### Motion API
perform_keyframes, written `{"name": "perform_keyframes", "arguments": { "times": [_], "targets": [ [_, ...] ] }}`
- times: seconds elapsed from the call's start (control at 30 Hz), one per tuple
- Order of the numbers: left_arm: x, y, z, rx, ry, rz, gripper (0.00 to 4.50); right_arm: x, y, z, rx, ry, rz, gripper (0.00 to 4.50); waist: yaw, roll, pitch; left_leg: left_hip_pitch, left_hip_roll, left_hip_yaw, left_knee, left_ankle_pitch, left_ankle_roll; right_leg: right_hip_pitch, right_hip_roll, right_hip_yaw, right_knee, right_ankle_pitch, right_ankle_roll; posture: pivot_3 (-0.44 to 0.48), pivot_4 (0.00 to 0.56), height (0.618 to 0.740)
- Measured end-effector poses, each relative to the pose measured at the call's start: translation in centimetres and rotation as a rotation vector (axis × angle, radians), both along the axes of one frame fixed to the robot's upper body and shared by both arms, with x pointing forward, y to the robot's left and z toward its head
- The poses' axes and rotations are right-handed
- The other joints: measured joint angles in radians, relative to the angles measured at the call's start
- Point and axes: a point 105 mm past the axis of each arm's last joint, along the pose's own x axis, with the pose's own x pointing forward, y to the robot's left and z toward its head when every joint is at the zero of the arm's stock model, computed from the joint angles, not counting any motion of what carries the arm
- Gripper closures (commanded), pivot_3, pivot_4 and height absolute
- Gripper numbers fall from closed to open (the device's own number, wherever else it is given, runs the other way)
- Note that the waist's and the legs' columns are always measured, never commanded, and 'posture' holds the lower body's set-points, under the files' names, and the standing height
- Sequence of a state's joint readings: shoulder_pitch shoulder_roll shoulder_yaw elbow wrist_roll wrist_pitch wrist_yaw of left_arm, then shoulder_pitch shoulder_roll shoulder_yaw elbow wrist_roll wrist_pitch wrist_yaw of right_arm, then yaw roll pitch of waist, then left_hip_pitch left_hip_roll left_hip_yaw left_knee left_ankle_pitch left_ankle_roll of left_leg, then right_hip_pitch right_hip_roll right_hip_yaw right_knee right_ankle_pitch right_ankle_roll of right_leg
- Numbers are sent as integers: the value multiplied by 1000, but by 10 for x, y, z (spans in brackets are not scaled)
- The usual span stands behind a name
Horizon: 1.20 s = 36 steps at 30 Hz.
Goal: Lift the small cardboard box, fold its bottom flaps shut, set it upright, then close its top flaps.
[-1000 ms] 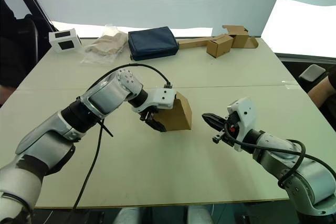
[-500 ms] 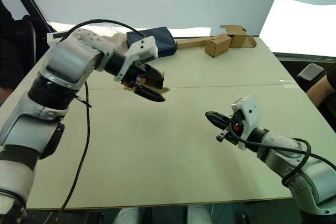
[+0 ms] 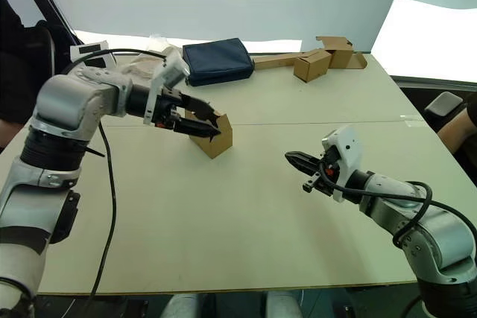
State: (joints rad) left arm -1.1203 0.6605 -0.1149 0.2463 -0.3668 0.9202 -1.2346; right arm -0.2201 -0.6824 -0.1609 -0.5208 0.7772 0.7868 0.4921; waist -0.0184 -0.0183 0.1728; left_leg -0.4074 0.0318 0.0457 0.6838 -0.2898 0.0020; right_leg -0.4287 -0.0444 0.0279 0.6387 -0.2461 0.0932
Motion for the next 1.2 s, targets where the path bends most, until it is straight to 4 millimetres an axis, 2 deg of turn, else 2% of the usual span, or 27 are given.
{"name": "perform_keyframes", "arguments": {
  "times": [0.07,0.17,0.27,0.3,0.37,0.4,0.57,0.67,0.73,0.83,1.0,1.2],
  "targets": [
    [7,15,4,-29,-29,43,758,6,6,0,11,-1,-1,4500,-1,0,0,1,0,0,0,0,0,-1,0,0,3,0,0,0,150,740],
    [21,45,3,-51,-77,120,2045,19,18,-5,16,4,-22,4500,4,0,0,1,0,2,0,1,-1,-2,0,0,8,0,0,0,150,740],
    [32,61,-11,-39,-97,157,3119,26,29,-14,-11,20,-30,4500,10,0,0,0,0,2,0,1,-1,-3,0,-2,9,0,0,0,150,740],
    [39,72,-21,-28,-106,194,3600,30,35,-19,-19,28,-35,4500,8,0,0,0,0,2,1,1,-1,-3,0,-2,8,0,0,0,150,740],
    [47,81,-36,-17,-107,234,4341,35,42,-23,-25,36,-43,4500,8,0,0,-2,-1,3,1,1,-1,-4,-1,-2,8,0,0,0,150,740],
    [53,86,-46,-12,-106,271,4483,39,46,-26,-30,41,-51,4500,8,0,0,-2,-1,3,1,1,-1,-4,-1,-2,8,0,0,0,150,740],
    [74,97,-92,29,-102,447,4483,58,58,-39,-65,50,-94,4500,8,-2,-1,-2,-1,3,1,1,-1,-4,-2,-2,8,0,0,0,150,740],
    [80,97,-109,49,-102,513,4483,64,59,-53,-104,74,-118,4500,7,-2,0,-3,-1,2,1,1,-1,-5,-2,-2,8,0,1,0,150,740],
    [85,88,-117,54,-115,538,4483,70,64,-61,-118,93,-131,4500,6,-2,-1,-3,-1,2,1,1,-1,-5,-2,-2,9,0,1,0,150,740],
    [90,81,-118,48,-136,562,4483,75,73,-63,-130,90,-131,4500,1,-2,-1,-2,-1,3,1,1,-1,-5,-2,-3,10,0,1,0,150,740],
    [96,53,-117,49,-205,531,4483,92,87,-69,-142,84,-179,4500,3,-2,-1,-2,-1,2,1,1,-2,-5,-1,-3,11,0,1,0,150,740],
    [89,43,-122,66,-188,426,4483,101,85,-80,-166,95,-232,4500,1,-2,-1,-2,-1,3,0,1,-2,-5,-1,-3,10,0,1,0,150,740]
  ]
}}
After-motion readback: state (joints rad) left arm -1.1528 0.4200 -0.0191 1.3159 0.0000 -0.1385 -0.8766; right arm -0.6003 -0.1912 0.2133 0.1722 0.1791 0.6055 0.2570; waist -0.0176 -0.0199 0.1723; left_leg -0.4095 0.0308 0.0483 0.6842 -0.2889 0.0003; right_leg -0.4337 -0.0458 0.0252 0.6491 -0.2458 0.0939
